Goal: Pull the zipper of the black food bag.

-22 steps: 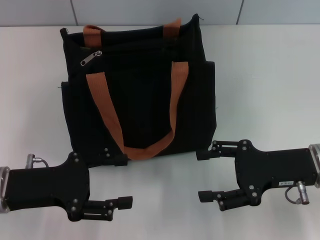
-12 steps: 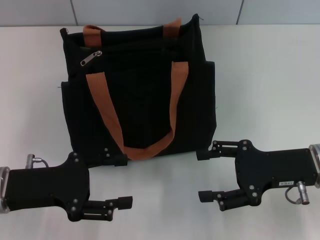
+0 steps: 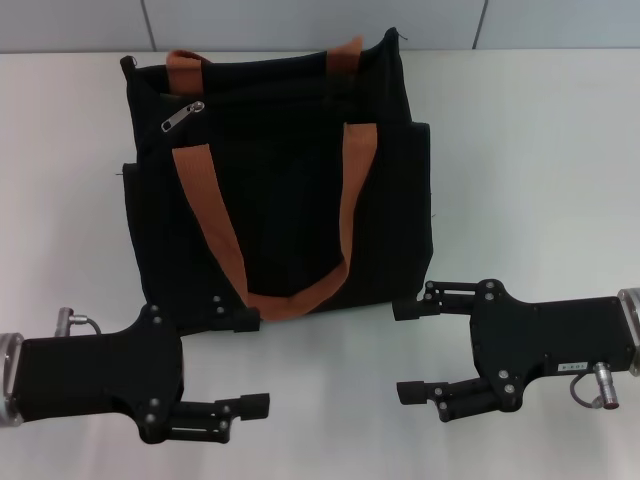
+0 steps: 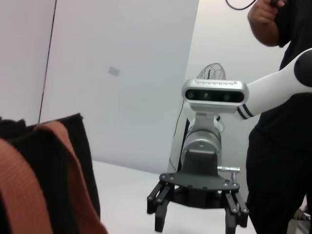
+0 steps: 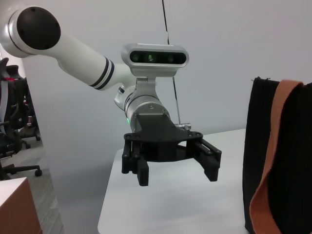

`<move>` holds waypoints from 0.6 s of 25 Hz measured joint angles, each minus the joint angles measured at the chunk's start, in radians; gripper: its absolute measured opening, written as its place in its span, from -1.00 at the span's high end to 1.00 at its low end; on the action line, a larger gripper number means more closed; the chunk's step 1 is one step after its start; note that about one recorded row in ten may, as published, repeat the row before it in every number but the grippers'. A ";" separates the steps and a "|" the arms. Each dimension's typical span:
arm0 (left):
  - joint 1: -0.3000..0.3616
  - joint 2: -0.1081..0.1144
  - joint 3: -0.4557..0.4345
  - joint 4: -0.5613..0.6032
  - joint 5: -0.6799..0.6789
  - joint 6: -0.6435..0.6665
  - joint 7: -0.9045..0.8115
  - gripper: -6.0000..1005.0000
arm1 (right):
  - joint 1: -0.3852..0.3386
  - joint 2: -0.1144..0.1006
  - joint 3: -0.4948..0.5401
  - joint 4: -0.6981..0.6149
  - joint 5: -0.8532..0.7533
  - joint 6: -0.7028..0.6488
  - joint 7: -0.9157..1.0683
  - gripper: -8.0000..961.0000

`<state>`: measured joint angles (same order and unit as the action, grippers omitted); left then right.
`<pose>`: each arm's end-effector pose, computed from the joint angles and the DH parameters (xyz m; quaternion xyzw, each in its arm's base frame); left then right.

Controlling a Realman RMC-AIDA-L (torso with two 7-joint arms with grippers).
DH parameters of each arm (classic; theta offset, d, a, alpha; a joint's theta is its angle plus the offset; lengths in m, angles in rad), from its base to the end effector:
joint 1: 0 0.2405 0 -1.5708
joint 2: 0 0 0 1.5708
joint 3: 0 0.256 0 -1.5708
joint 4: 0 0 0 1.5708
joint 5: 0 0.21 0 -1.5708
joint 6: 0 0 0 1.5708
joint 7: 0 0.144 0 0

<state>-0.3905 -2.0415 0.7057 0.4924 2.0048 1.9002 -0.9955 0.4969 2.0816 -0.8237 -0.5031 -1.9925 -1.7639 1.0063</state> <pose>-0.2845 0.2376 -0.0065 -0.9411 -0.1062 -0.3204 0.0207 0.2556 0.2694 -0.0368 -0.9594 0.0636 0.2747 0.0002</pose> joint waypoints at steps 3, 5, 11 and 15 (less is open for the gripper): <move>-0.006 -0.007 0.000 0.000 -0.005 0.009 0.000 -0.66 | 0.000 0.000 0.000 0.000 0.001 0.000 0.000 -0.71; -0.013 -0.015 -0.003 0.000 -0.009 0.021 0.002 -0.66 | 0.000 0.000 0.000 0.000 0.001 0.000 0.000 -0.71; -0.051 -0.026 -0.003 -0.047 -0.187 0.110 0.037 -0.62 | -0.001 0.000 0.006 0.000 0.002 0.000 0.000 -0.71; -0.024 -0.026 -0.007 -0.050 -0.424 0.109 0.038 -0.60 | -0.004 0.000 0.012 0.000 0.002 -0.001 0.000 -0.71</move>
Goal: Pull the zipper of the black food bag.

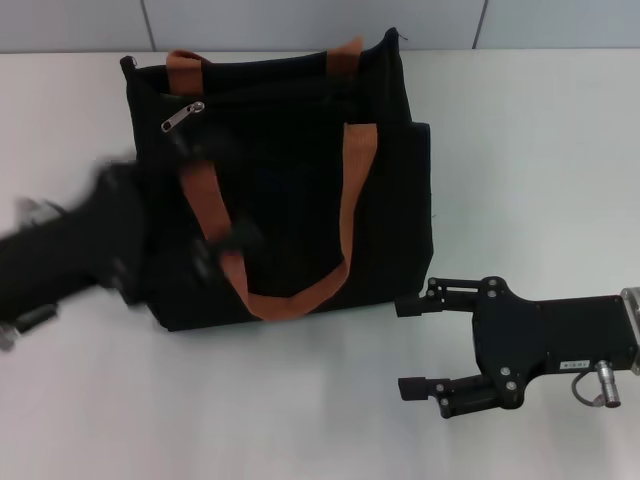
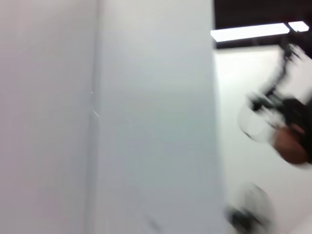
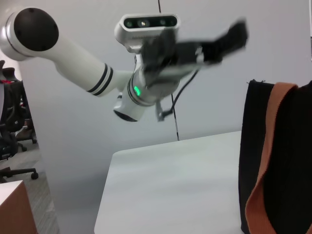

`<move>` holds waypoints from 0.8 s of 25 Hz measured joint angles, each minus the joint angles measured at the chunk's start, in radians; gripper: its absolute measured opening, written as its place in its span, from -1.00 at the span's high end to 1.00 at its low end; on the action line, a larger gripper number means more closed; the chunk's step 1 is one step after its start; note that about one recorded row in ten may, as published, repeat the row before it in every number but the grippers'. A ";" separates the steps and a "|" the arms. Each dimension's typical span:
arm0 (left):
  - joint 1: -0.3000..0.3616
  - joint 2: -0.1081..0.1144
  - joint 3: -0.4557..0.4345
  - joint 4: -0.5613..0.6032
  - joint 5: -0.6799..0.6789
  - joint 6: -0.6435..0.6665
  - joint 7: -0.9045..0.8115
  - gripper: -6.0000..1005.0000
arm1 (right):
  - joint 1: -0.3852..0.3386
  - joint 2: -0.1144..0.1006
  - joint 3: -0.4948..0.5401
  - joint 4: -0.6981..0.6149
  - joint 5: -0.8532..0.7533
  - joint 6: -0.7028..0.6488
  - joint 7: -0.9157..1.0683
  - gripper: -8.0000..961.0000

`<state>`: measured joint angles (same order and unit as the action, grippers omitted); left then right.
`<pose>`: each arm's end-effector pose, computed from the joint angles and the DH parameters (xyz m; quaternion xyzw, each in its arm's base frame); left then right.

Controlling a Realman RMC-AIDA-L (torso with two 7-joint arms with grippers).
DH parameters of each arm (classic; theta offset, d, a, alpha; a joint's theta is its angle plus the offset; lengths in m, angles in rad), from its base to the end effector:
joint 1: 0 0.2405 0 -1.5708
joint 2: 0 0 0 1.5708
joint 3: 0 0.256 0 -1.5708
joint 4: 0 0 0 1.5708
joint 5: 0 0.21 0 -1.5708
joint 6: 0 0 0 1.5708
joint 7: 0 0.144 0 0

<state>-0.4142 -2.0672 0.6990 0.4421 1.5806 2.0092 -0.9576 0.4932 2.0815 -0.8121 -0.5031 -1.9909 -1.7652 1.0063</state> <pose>-0.2428 0.2597 0.0226 -0.8530 -0.0441 -0.5062 0.1197 0.2566 0.2695 -0.0355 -0.9582 0.0667 0.2782 0.0056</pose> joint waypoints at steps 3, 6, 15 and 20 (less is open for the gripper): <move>0.021 0.000 -0.019 -0.010 -0.112 -0.009 0.007 -0.58 | 0.000 0.000 0.001 0.000 0.000 0.000 0.000 -0.71; 0.037 0.004 -0.100 -0.043 -0.195 -0.048 0.012 -0.57 | -0.001 0.000 0.001 0.000 0.000 0.000 0.000 -0.71; 0.071 0.031 -0.148 -0.040 -0.146 -0.305 0.079 -0.52 | -0.001 0.000 0.001 -0.003 0.000 0.003 0.000 -0.71; 0.075 0.042 -0.149 -0.039 -0.052 -0.382 0.104 -0.49 | -0.001 -0.001 -0.001 -0.003 0.000 0.007 0.000 -0.71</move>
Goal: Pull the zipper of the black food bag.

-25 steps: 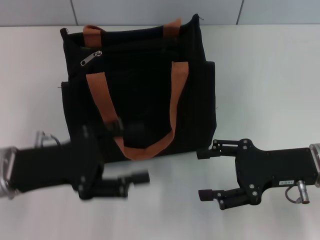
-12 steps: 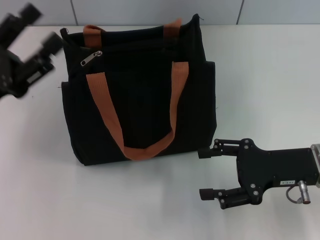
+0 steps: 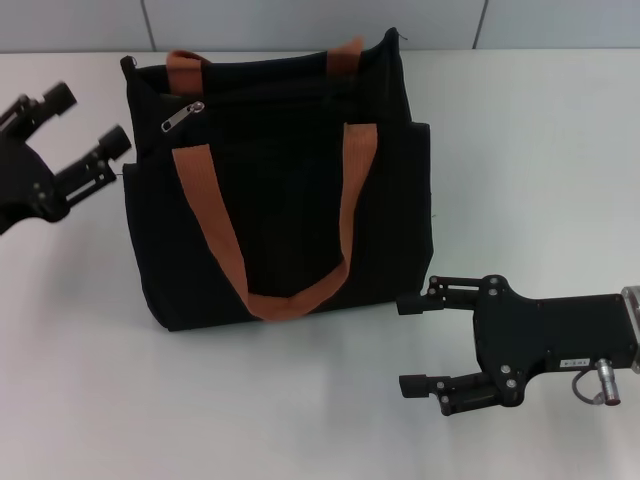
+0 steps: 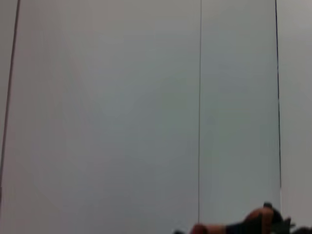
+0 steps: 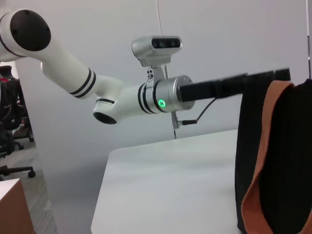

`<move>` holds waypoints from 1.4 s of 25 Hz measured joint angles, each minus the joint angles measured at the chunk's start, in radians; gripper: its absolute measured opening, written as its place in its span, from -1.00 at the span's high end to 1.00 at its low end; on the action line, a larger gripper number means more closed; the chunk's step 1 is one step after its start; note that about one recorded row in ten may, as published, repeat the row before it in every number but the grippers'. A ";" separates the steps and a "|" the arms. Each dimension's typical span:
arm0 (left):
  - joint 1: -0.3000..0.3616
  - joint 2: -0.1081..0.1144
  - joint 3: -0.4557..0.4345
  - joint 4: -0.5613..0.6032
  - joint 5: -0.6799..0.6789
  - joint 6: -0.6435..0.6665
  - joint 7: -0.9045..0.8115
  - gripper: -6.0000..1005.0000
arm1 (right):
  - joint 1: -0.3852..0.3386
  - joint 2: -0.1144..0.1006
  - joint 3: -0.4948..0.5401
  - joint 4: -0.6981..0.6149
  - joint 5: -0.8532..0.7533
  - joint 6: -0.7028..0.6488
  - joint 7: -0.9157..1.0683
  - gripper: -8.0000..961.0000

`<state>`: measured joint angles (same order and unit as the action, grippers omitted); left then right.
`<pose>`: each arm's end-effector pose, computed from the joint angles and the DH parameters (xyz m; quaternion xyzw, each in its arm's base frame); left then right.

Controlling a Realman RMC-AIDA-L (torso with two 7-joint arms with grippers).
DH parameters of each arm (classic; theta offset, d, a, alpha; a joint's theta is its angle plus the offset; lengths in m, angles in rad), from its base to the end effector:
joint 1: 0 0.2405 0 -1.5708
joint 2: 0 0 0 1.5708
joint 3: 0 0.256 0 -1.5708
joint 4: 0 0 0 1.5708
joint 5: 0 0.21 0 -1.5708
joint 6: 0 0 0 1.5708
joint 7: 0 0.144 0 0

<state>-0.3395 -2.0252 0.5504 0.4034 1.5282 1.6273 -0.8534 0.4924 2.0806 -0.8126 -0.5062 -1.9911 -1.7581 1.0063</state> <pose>-0.3155 0.2883 0.0452 -0.8325 -0.1409 -0.3943 0.3629 0.2575 0.2705 -0.0351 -0.9591 0.0666 0.2751 0.0092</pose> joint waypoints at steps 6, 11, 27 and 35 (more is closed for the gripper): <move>-0.005 0.002 0.000 0.009 0.057 -0.016 0.000 -0.46 | 0.000 0.000 -0.002 0.000 0.000 0.001 0.000 -0.70; -0.036 -0.013 0.012 0.030 0.107 -0.085 0.001 -0.43 | 0.001 -0.001 -0.001 0.000 0.000 0.002 0.000 -0.70; -0.071 -0.043 -0.007 0.057 0.072 -0.168 0.048 -0.34 | -0.002 -0.001 0.001 0.002 0.003 -0.005 0.000 -0.70; -0.057 -0.046 -0.021 0.036 0.022 -0.104 0.066 0.35 | 0.005 -0.001 0.002 0.003 0.015 -0.015 0.000 -0.70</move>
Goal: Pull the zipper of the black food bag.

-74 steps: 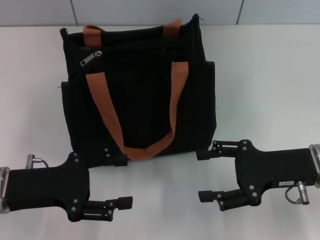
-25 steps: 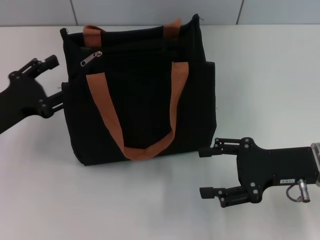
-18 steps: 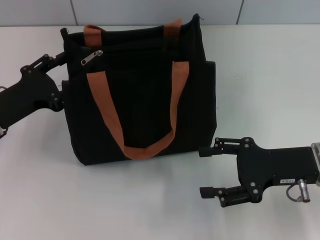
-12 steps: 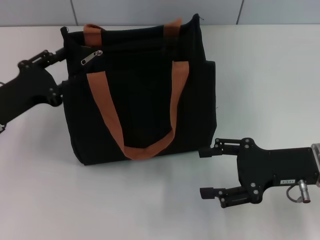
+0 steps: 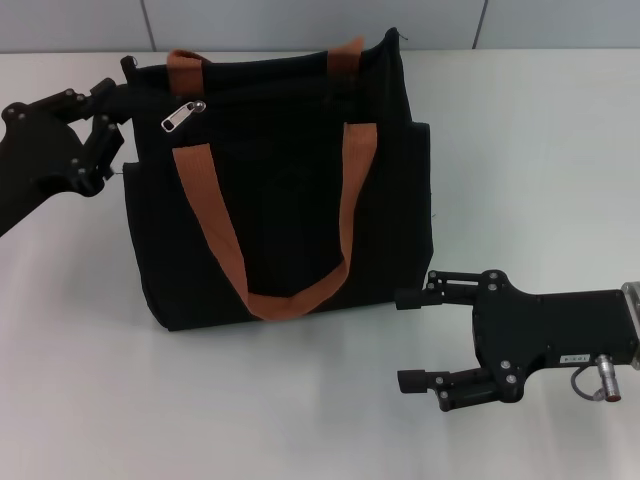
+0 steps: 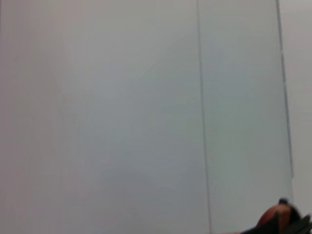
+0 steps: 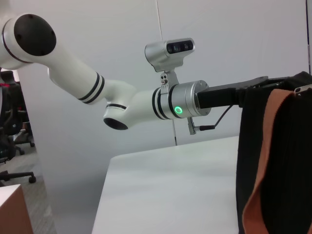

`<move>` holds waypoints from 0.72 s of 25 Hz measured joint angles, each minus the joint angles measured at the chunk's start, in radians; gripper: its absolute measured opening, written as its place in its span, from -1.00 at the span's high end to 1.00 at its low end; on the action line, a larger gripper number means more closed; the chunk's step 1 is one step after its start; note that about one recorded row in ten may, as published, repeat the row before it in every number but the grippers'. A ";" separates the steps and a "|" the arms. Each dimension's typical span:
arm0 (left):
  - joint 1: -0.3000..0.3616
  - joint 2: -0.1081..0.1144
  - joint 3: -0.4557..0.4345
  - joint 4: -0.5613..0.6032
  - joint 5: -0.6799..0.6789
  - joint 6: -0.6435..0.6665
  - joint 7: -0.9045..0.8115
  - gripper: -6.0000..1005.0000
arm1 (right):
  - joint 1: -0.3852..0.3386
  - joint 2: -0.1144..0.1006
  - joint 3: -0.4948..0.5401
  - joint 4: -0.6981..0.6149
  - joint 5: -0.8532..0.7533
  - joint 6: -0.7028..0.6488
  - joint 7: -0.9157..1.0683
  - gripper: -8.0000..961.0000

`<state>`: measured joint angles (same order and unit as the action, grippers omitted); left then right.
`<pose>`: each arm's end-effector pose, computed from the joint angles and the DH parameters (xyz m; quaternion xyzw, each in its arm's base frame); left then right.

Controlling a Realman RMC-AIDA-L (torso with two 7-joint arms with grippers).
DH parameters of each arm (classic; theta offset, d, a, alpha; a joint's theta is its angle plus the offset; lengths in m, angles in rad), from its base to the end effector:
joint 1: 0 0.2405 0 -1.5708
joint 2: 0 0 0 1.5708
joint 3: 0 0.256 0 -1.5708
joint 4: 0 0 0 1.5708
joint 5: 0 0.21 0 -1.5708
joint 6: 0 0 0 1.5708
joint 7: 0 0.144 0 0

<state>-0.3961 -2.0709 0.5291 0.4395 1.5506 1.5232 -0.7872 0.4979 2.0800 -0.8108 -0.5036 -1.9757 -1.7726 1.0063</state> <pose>-0.3029 0.3131 0.0324 -0.8376 -0.1155 -0.3645 0.3902 0.2538 0.2716 -0.0335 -0.9562 0.0631 0.2857 0.0078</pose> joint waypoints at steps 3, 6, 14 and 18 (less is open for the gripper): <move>0.002 0.000 0.001 -0.007 -0.011 0.062 0.000 0.61 | 0.002 0.000 0.001 0.000 0.016 -0.019 0.002 -0.70; 0.002 0.000 0.005 -0.008 -0.014 0.097 0.001 0.81 | 0.004 -0.002 0.002 0.000 0.120 -0.101 0.044 -0.70; -0.017 0.000 -0.001 -0.036 -0.016 0.115 0.013 0.94 | 0.103 -0.009 0.002 -0.010 0.330 -0.135 0.449 -0.70; -0.017 0.000 -0.001 -0.036 -0.017 0.112 0.014 0.94 | 0.171 -0.011 0.002 -0.010 0.365 -0.065 0.639 -0.70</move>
<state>-0.4127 -2.0709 0.5282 0.4032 1.5338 1.6351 -0.7731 0.6685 2.0692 -0.8087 -0.5139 -1.6111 -1.8381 1.6452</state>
